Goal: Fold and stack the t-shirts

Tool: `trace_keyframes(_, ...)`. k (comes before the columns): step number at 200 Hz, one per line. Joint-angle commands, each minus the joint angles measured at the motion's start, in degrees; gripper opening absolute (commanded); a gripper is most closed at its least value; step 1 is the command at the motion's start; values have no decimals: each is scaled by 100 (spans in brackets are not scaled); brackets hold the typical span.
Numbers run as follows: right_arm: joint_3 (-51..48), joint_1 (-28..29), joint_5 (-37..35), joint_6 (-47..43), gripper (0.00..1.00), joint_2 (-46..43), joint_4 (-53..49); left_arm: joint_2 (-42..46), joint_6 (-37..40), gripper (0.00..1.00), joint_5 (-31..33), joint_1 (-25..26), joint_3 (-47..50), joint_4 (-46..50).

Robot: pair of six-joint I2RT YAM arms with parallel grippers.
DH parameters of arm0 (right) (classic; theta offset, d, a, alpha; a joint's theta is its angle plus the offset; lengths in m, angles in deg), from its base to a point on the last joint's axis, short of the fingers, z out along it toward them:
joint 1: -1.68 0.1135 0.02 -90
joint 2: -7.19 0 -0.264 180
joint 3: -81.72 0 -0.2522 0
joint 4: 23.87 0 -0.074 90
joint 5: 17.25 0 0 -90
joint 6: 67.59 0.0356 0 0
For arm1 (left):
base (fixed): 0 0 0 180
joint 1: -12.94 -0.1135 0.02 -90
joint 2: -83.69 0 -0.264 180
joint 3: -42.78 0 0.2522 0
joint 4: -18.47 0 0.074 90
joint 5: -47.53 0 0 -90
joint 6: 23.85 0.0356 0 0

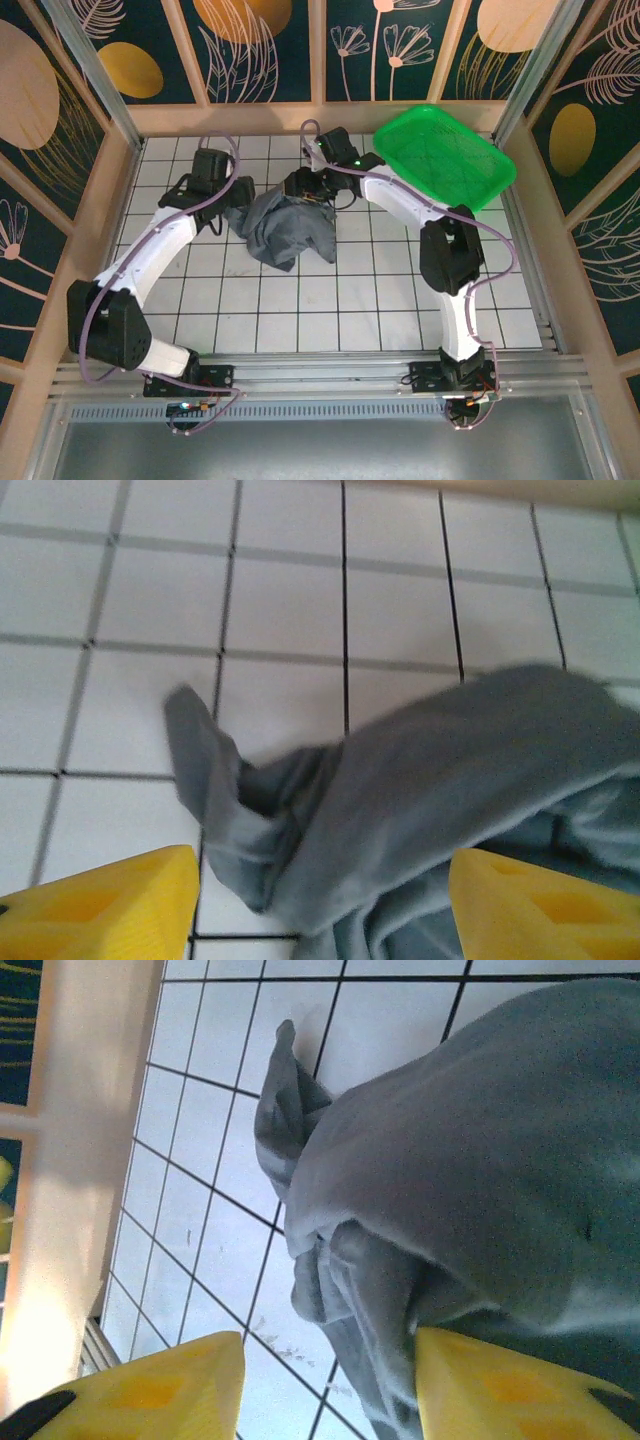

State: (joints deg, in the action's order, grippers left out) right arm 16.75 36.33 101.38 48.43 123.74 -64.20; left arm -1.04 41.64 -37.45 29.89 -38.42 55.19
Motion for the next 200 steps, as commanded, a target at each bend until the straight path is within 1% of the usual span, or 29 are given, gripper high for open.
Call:
trace_keyframes(1, -556, -301, -366, -72, 58, -645, 201, -369, -3075, 68, -690, 23, 301, 229)
trace_keyframes(7, -694, -301, -586, -79, 58, -684, 207, -467, -3145, 68, -765, 26, 354, 233)
trace_keyframes(11, -765, -483, -724, -80, 59, -686, 182, -520, -3197, 69, -835, 25, 402, 216)
trace_keyframes(31, -1040, -715, -1514, -30, 55, -595, 107, -778, -3564, 70, -1225, 23, 736, -70)
trace_keyframes(52, -1186, -846, -1780, -121, 54, -425, 291, -1061, -4033, 70, -1764, 28, 1106, -674)
trace_keyframes(69, -941, -807, -1790, -353, 52, -83, 230, -1255, -4171, 68, -1846, 23, 1137, -955)
trace_keyframes(77, -839, -782, -1737, -433, 50, 78, 218, -1309, -4177, 66, -1878, 27, 1114, -1052)
trace_keyframes(81, -802, -762, -1695, -466, 50, 150, 230, -1495, -4184, 64, -1908, 24, 1094, -1098)
trace_keyframes(93, -719, -694, -1636, -510, 49, 351, 279, -1753, -4178, 56, -1966, 20, 993, -1122)
trace_keyframes(101, -674, -658, -1537, -527, 49, 483, 324, -1883, -4168, 48, -1863, 27, 926, -1007)
trace_keyframes(111, -579, -622, -1464, -528, 49, 673, 305, -1972, -4125, 36, -1675, -7, 876, -910)
trace_keyframes(123, -410, -570, -1432, -520, 48, 917, 198, -1972, -4076, 17, -1420, -87, 864, -804)
trace_keyframes(133, -307, -518, -1390, -528, 46, 1082, 155, -1932, -4017, 5, -1191, -217, 825, -653)
trace_keyframes(137, -260, -493, -1394, -536, 46, 1143, 132, -1915, -3974, 1, -1093, -277, 800, -587)
trace_keyframes(139, -238, -483, -1392, -543, 45, 1171, 127, -1911, -3952, 0, -1045, -301, 780, -553)
trace_keyframes(151, -89, -419, -1432, -563, 39, 1337, 47, -1864, -3791, 0, -809, -494, 677, -394)
trace_keyframes(158, 19, -392, -1535, -537, 31, 1430, -49, -1866, -3684, 0, -704, -598, 589, -308)
trace_keyframes(172, 144, -402, -1791, -406, 9, 1528, -227, -1899, -3450, 0, -515, -780, 346, -131)
trace_keyframes(179, 101, -419, -1921, -326, 0, 1497, -266, -1936, -3335, 0, -428, -860, 200, -41)
trace_keyframes(200, -330, -507, -2124, -166, 0, 1083, -145, -2122, -3018, 0, -81, -1006, -297, 225)
